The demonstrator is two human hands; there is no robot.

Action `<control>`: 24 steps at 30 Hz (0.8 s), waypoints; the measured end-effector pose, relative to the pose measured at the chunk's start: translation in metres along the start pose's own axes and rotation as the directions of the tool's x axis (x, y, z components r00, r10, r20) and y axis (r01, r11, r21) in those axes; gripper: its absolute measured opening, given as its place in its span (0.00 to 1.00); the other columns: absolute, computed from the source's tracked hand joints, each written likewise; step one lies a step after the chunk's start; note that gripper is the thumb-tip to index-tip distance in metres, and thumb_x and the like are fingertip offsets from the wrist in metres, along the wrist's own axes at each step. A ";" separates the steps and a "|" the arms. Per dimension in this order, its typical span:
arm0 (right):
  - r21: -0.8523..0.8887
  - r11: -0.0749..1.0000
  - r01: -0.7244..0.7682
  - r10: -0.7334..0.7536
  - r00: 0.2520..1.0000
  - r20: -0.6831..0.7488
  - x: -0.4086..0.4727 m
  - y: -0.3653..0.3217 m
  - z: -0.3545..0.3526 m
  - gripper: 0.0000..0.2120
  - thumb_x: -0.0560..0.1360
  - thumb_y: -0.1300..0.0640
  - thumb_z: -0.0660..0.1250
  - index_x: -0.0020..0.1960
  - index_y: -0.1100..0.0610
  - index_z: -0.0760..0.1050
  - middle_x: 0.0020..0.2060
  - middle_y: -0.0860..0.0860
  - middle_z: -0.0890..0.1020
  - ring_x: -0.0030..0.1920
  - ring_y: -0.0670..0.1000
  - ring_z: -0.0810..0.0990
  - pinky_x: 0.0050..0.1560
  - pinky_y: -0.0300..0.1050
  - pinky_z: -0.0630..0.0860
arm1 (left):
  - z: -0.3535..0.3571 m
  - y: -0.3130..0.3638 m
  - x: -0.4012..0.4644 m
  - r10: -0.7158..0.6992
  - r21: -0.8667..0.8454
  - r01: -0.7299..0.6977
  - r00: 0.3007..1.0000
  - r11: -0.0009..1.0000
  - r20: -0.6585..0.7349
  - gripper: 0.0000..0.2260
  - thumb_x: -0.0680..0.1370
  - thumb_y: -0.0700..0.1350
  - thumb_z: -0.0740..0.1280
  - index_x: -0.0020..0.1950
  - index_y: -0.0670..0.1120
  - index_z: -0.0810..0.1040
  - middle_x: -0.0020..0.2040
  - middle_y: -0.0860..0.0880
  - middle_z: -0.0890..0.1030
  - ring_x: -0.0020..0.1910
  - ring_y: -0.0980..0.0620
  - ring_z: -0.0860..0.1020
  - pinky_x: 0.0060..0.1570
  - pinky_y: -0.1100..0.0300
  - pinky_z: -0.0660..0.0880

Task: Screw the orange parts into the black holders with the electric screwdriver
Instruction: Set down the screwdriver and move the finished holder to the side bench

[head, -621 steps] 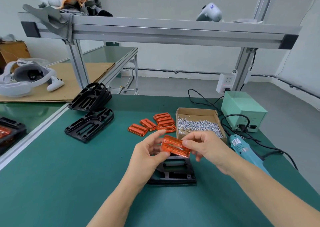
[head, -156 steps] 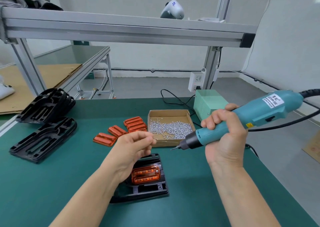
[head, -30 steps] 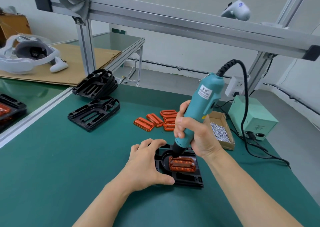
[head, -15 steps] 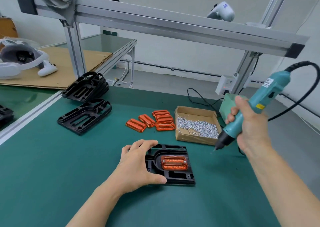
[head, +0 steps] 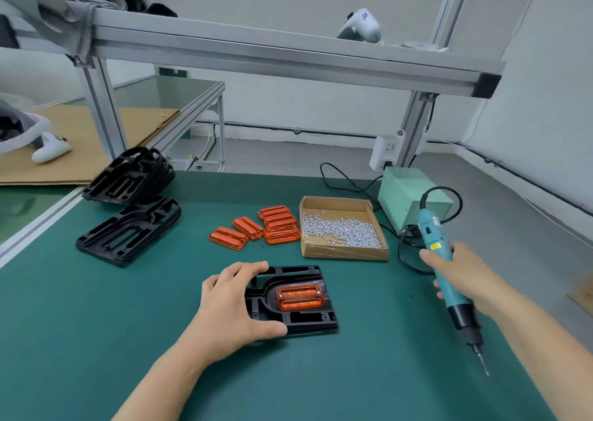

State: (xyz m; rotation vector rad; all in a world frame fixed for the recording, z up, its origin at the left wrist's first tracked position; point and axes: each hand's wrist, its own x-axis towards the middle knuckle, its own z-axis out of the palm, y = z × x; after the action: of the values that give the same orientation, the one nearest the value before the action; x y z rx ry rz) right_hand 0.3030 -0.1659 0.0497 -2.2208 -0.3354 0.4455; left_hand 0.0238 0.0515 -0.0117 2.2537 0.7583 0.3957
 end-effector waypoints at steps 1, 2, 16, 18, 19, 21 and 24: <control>-0.089 0.996 0.005 -0.006 1.000 -0.011 0.000 0.002 0.002 0.19 0.77 0.49 0.67 0.58 0.60 0.65 0.41 0.60 0.78 0.34 0.56 0.78 0.33 0.50 0.79 | 0.000 0.000 0.000 0.001 -0.001 -0.001 1.000 1.000 -0.004 0.42 0.57 0.63 0.76 0.67 0.69 0.60 0.68 0.63 0.63 0.68 0.51 0.54 0.67 0.54 0.61; -0.178 0.984 0.014 -0.019 1.000 -0.024 0.000 0.004 0.005 0.18 0.78 0.49 0.67 0.57 0.60 0.65 0.41 0.60 0.78 0.36 0.58 0.80 0.36 0.52 0.80 | 0.000 0.000 0.000 0.003 0.002 -0.003 1.000 1.000 -0.008 0.42 0.58 0.63 0.76 0.67 0.69 0.60 0.68 0.63 0.63 0.68 0.51 0.54 0.68 0.53 0.61; -0.794 0.608 -0.020 -0.174 0.972 -0.158 0.016 0.008 0.030 0.24 0.77 0.39 0.64 0.58 0.59 0.68 0.47 0.53 0.78 0.44 0.55 0.76 0.38 0.44 0.69 | -0.001 0.004 -0.002 0.006 0.027 -0.005 1.000 1.000 -0.017 0.42 0.59 0.62 0.77 0.69 0.67 0.60 0.69 0.61 0.63 0.69 0.49 0.54 0.68 0.51 0.61; -0.813 0.582 -0.022 -0.179 0.972 -0.155 0.018 0.006 0.031 0.25 0.76 0.37 0.63 0.58 0.59 0.70 0.49 0.53 0.79 0.43 0.54 0.75 0.38 0.44 0.69 | -0.001 0.004 -0.002 0.006 0.031 -0.005 1.000 0.999 -0.018 0.42 0.60 0.62 0.77 0.69 0.67 0.60 0.69 0.60 0.63 0.69 0.49 0.54 0.68 0.51 0.60; -0.819 0.573 -0.025 -0.177 0.972 -0.154 0.019 0.005 0.031 0.25 0.76 0.37 0.63 0.58 0.58 0.70 0.48 0.53 0.79 0.42 0.54 0.75 0.38 0.44 0.70 | -0.001 0.005 -0.002 0.005 0.033 -0.005 1.000 0.999 -0.017 0.42 0.60 0.62 0.77 0.69 0.67 0.60 0.69 0.60 0.63 0.69 0.49 0.54 0.68 0.51 0.60; -0.837 0.546 -0.035 -0.179 0.971 -0.157 0.018 0.004 0.031 0.25 0.77 0.37 0.62 0.58 0.58 0.71 0.44 0.51 0.76 0.42 0.53 0.75 0.37 0.43 0.71 | -0.001 0.005 -0.002 0.008 0.034 -0.007 1.000 0.999 -0.018 0.42 0.60 0.62 0.76 0.69 0.66 0.60 0.70 0.60 0.63 0.69 0.49 0.54 0.68 0.51 0.60; -0.874 0.484 -0.044 -0.182 0.972 -0.150 0.017 0.003 0.029 0.24 0.77 0.35 0.59 0.57 0.55 0.72 0.42 0.50 0.74 0.42 0.53 0.76 0.36 0.42 0.71 | -0.001 0.005 -0.002 0.016 0.034 -0.015 1.000 0.999 -0.023 0.42 0.60 0.62 0.76 0.69 0.66 0.60 0.69 0.60 0.63 0.69 0.49 0.54 0.69 0.52 0.59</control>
State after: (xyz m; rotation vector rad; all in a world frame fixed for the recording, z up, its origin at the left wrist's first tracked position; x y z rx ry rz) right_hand 0.3066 -0.1416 0.0271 -3.2221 -0.6367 -0.1032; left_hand 0.0235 0.0477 -0.0069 2.2915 0.7655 0.4203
